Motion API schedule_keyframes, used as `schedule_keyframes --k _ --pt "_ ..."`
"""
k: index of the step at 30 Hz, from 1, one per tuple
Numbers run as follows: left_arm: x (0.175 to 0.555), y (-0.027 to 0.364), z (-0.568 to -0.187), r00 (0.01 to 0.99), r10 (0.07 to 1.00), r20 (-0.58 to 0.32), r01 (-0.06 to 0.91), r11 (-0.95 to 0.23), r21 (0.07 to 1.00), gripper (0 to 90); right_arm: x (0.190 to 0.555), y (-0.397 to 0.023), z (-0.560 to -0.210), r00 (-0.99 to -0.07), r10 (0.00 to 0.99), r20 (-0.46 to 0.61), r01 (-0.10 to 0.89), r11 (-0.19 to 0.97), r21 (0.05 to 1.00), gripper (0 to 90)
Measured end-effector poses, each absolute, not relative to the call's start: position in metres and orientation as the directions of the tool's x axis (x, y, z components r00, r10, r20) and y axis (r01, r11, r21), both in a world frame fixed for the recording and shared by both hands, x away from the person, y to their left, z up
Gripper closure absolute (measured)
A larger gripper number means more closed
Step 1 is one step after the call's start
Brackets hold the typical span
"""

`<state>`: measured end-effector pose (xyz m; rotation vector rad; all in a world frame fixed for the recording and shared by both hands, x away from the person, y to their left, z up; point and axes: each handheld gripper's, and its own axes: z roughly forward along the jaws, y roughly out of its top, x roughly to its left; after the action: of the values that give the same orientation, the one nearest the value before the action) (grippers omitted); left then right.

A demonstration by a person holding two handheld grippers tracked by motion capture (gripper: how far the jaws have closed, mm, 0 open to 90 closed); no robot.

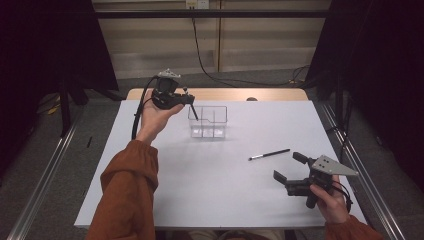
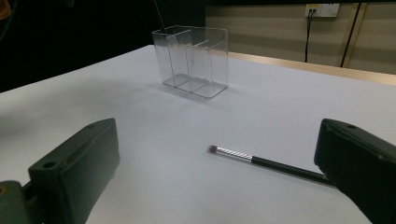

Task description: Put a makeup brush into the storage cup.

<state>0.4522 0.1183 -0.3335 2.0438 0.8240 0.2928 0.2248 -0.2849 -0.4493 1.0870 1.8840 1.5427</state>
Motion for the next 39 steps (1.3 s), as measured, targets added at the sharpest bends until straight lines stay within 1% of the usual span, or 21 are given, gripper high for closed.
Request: schedule_keyframes --k 15,19,39 --pt "0.456 0.114 -0.346 0.742 0.662 -0.106 0.467 -0.398 0.790 83.9 0.225 -0.285 -0.450 -0.579 0.807 0.119 0.280 0.060 0.958 0.1" --pt "0.454 0.111 -0.347 0.754 0.652 -0.085 0.455 -0.424 0.783 83.9 0.225 -0.285 -0.450 -0.578 0.807 0.119 0.279 0.059 0.958 0.1" --pt "0.458 0.111 -0.365 0.736 0.667 -0.118 0.493 -0.409 0.768 83.8 0.224 -0.284 -0.450 -0.579 0.806 0.124 0.281 0.055 0.958 0.1"
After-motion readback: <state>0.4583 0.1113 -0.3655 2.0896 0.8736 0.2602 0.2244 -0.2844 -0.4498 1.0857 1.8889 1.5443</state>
